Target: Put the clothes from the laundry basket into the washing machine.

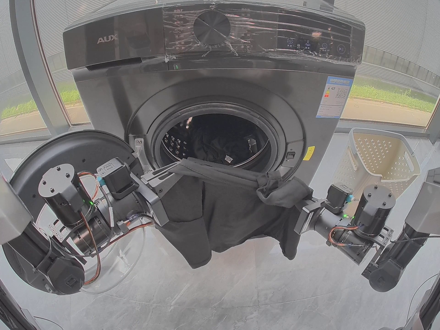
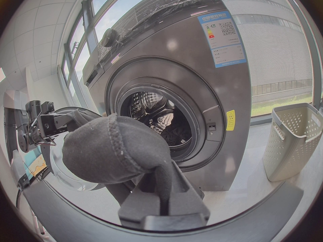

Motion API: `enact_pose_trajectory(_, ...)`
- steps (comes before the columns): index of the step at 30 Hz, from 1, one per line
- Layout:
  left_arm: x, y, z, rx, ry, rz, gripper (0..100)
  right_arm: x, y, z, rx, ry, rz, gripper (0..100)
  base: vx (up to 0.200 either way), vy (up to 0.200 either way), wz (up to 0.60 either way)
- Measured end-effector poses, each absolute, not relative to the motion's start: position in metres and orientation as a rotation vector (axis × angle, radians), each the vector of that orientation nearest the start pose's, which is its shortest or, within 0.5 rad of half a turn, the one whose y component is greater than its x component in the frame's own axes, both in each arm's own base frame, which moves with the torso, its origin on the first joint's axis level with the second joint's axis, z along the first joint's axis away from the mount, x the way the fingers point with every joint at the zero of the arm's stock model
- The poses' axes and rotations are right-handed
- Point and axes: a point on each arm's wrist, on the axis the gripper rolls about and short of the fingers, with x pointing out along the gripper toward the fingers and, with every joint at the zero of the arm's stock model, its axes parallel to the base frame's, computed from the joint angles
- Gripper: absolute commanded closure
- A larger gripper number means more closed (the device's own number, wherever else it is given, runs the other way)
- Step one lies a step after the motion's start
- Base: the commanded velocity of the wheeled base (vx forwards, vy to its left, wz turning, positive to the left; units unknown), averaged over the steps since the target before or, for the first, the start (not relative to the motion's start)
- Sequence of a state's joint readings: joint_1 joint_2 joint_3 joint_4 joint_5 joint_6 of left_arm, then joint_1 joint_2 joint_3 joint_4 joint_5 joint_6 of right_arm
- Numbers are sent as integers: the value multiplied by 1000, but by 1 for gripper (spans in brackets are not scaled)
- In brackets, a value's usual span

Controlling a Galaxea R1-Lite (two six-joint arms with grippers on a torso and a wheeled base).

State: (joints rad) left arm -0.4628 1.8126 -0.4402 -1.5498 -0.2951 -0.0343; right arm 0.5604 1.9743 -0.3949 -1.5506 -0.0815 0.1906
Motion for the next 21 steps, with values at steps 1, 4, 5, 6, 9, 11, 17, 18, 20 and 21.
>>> enact_pose_trajectory(1, 247, -131, 153, -48, -169, -758, 100, 252, 155, 99, 181, 64, 466, 100, 0, 0, 0)
enact_pose_trajectory(4, 246, -130, 153, -46, -168, -758, 100, 257, 157, 105, 193, 30, 440, 100, 0, 0, 0)
enact_pose_trajectory(5, 245, -129, 152, -44, -165, -757, 100, 259, 158, 108, 197, 18, 434, 100, 0, 0, 0)
enact_pose_trajectory(6, 245, -129, 151, -40, -161, -756, 100, 261, 159, 111, 203, 3, 428, 100, 0, 0, 0)
enact_pose_trajectory(9, 244, -128, 150, -37, -156, -753, 100, 263, 160, 114, 210, -15, 426, 100, 0, 0, 0)
enact_pose_trajectory(11, 244, -127, 149, -35, -154, -750, 100, 263, 160, 117, 214, -25, 427, 100, 0, 0, 0)
enact_pose_trajectory(17, 245, -127, 148, -36, -149, -748, 100, 264, 161, 121, 220, -41, 430, 100, 0, 0, 0)
enact_pose_trajectory(18, 245, -127, 148, -37, -148, -747, 100, 264, 161, 121, 220, -42, 430, 100, 0, 0, 0)
enact_pose_trajectory(20, 245, -127, 148, -41, -147, -747, 100, 264, 161, 121, 221, -42, 430, 100, 0, 0, 0)
enact_pose_trajectory(21, 245, -127, 148, -43, -147, -747, 100, 264, 161, 122, 222, -43, 431, 100, 0, 0, 0)
